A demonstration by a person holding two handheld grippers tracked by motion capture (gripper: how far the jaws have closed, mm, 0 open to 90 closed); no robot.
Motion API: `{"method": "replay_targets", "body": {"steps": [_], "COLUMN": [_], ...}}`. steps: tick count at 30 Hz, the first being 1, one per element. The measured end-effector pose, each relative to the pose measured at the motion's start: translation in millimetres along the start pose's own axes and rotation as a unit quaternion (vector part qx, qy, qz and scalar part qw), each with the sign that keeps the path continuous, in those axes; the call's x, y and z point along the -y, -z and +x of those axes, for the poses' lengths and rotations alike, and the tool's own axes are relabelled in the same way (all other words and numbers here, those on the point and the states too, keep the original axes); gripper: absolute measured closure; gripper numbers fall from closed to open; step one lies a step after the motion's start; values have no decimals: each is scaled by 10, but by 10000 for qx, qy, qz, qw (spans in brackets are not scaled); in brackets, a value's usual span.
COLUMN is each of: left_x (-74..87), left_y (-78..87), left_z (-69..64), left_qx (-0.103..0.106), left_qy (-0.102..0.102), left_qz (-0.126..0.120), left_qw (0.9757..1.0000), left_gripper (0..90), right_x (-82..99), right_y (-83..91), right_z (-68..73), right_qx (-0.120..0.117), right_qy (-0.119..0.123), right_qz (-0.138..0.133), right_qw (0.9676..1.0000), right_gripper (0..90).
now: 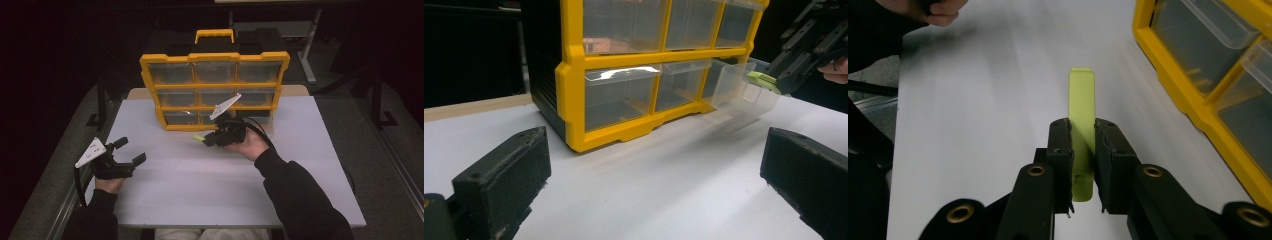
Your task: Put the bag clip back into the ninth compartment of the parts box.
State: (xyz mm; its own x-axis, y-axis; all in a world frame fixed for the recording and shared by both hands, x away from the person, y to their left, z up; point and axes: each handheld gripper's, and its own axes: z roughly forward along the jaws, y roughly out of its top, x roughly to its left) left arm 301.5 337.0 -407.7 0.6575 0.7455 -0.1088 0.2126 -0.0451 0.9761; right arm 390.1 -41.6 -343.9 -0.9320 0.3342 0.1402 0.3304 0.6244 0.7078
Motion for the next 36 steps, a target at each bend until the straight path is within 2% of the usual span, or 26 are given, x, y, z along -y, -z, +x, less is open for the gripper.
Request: {"method": "replay_targets", "body": {"steps": [9,19,36], "left_x": [-2,-3,0], "left_y": [4,10,9], "left_z": [5,9,14], "left_qx": [-9,-35,-43], "left_qy": [3,16,6], "left_qz": [-7,-21,-2], "left_qw": [10000,10000,10000], "left_gripper": [0,0,0], "right_x": [-4,11,109], "right_y": [152,377,734], "right_z": [-64,-130,-316], "right_qx": [180,357,761], "right_qy": [-28,-129,-444], "right_qz": [-5,-243,-552], "right_qw": [9998,9990,9946], "right_gripper": [769,769,769]}}
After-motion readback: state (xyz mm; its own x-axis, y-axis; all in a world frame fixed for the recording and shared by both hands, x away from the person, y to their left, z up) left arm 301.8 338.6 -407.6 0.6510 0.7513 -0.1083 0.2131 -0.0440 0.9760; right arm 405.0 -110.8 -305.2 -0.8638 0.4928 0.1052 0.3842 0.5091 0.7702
